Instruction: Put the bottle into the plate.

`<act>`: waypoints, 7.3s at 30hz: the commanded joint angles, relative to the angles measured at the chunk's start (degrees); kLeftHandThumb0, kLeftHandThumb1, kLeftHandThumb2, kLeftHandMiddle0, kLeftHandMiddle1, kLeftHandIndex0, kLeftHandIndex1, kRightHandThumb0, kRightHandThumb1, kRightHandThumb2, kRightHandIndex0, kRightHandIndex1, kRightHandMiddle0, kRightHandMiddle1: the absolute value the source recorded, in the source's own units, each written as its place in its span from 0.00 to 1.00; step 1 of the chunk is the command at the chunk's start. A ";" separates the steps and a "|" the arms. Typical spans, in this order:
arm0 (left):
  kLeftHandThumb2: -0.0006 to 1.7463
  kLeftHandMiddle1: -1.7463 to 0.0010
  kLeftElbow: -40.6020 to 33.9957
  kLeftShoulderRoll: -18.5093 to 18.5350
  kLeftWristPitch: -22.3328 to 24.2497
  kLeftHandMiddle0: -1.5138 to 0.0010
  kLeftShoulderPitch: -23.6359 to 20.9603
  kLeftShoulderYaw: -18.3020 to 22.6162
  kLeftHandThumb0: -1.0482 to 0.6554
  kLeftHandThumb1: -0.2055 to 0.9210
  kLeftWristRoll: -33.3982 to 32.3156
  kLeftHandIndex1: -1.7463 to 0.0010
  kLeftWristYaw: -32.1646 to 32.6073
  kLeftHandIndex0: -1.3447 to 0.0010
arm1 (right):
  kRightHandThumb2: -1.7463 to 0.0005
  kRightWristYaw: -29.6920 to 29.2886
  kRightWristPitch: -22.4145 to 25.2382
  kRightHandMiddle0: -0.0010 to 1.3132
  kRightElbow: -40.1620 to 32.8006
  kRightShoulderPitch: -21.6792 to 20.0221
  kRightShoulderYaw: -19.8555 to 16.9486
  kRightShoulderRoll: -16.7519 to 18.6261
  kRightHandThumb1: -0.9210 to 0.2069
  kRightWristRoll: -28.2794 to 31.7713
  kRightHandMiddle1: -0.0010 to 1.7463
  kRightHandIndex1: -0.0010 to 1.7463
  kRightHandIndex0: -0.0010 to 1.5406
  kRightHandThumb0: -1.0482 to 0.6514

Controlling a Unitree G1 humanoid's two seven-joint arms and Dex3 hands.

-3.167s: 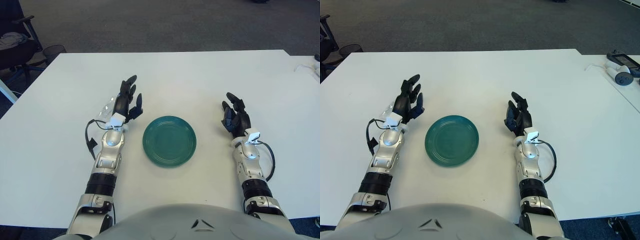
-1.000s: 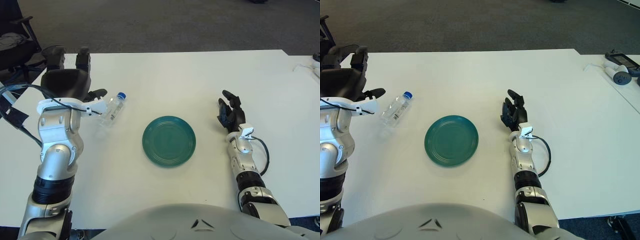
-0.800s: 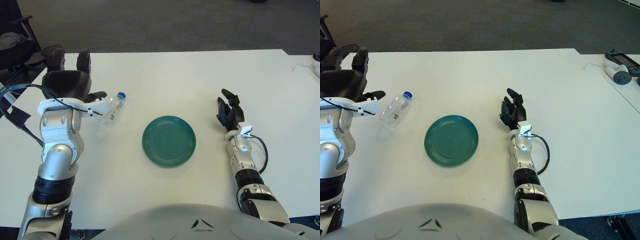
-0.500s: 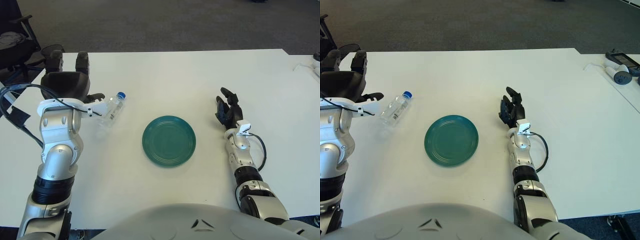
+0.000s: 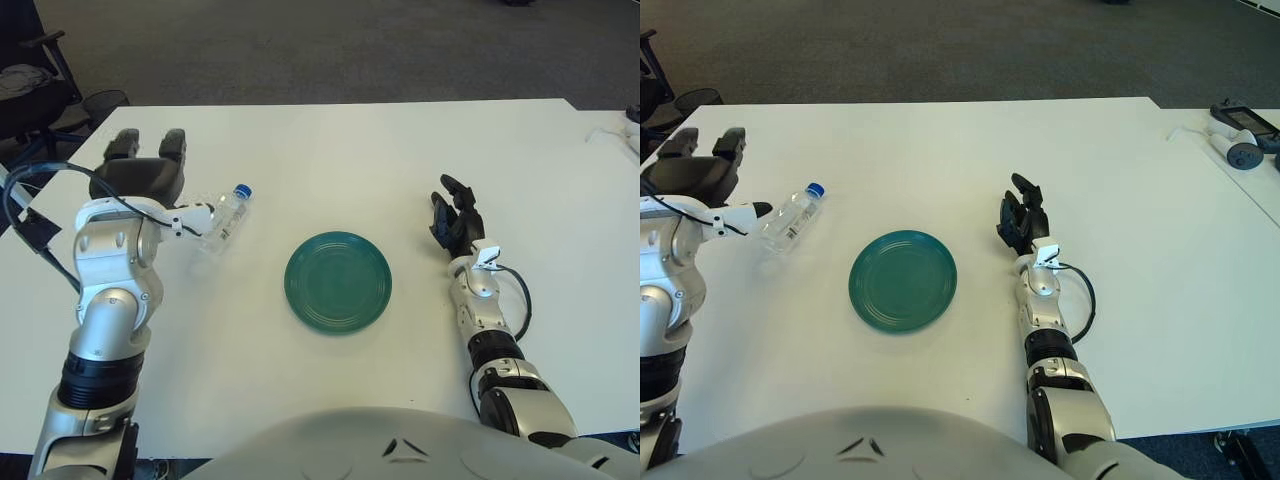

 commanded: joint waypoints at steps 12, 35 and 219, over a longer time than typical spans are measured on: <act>0.27 1.00 5.55 -0.20 1.67 1.00 -3.49 -2.58 0.00 1.00 -6.94 1.00 0.46 1.00 | 0.64 -1.13 7.10 0.00 7.56 5.65 1.46 2.43 0.00 -1.21 0.29 0.01 0.23 0.28; 0.25 1.00 10.50 -4.04 7.99 1.00 -6.33 -7.80 0.00 1.00 -13.84 1.00 8.05 1.00 | 0.68 -2.82 6.79 0.00 7.75 5.67 2.01 2.82 0.00 -1.74 0.30 0.01 0.24 0.27; 0.25 0.91 70.62 -14.05 28.90 0.79 -16.88 -31.36 0.04 1.00 -13.69 1.00 29.80 1.00 | 0.66 2.73 6.59 0.00 8.97 6.89 -1.62 -0.46 0.00 0.50 0.42 0.01 0.26 0.28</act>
